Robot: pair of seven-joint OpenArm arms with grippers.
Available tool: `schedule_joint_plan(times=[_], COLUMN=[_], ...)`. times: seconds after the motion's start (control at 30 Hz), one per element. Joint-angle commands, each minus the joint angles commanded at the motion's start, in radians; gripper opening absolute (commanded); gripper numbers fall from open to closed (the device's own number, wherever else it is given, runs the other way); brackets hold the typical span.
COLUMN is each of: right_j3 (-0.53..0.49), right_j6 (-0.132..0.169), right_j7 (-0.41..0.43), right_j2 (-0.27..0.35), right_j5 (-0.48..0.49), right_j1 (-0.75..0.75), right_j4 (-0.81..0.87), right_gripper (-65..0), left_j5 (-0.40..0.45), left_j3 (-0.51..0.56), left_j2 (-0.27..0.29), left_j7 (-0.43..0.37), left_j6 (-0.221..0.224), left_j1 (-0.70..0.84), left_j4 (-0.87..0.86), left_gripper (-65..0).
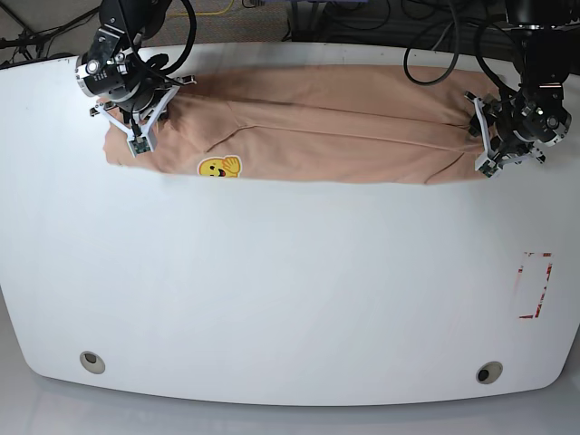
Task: Fold the T-shirt properly
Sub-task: 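Pull the folded shirt with the right gripper toward its collar end, then drag the shirt end with the left gripper toward the right gripper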
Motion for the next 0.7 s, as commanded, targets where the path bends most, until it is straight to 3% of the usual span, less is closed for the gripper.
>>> schedule_joint_plan(times=[0.13,0.27,0.33,0.47,0.6,0.7], right_j3=[0.0,0.003,0.023,0.083,0.137,0.129], right_j6=[0.0,0.0,0.0,0.0,0.0,0.0], right_j7=[0.0,0.0,0.003,0.014,0.057,0.077], right_j2=[0.002,0.002,-0.002,-0.021,-0.017,0.008], right_j5=[-0.003,-0.003,-0.002,0.064,0.235,0.296], right_j1=[-0.015,-0.021,-0.021,-0.015,-0.021,-0.017], right_j4=[0.0,-0.002,0.002,0.012,0.012,0.0], right_gripper=[-46.3,-21.4,-13.3,-10.5,-10.5,-10.5], left_j5=[0.0,0.0,0.0,0.0,-0.006,-0.006], left_j3=[0.002,0.015,0.02,0.021,0.02,0.015], left_j2=[-0.002,-0.002,-0.002,-0.002,0.0,0.005], left_j7=[0.0,0.0,0.0,0.0,0.0,0.0], left_j6=[0.0,0.0,0.0,0.0,0.0,0.0], left_j1=[0.0,0.0,0.0,0.0,0.0,-0.026], left_j4=[0.0,0.0,0.0,0.0,0.002,0.005], left_gripper=[-40.3,-40.3,-40.3,-40.1,-40.0,-40.0])
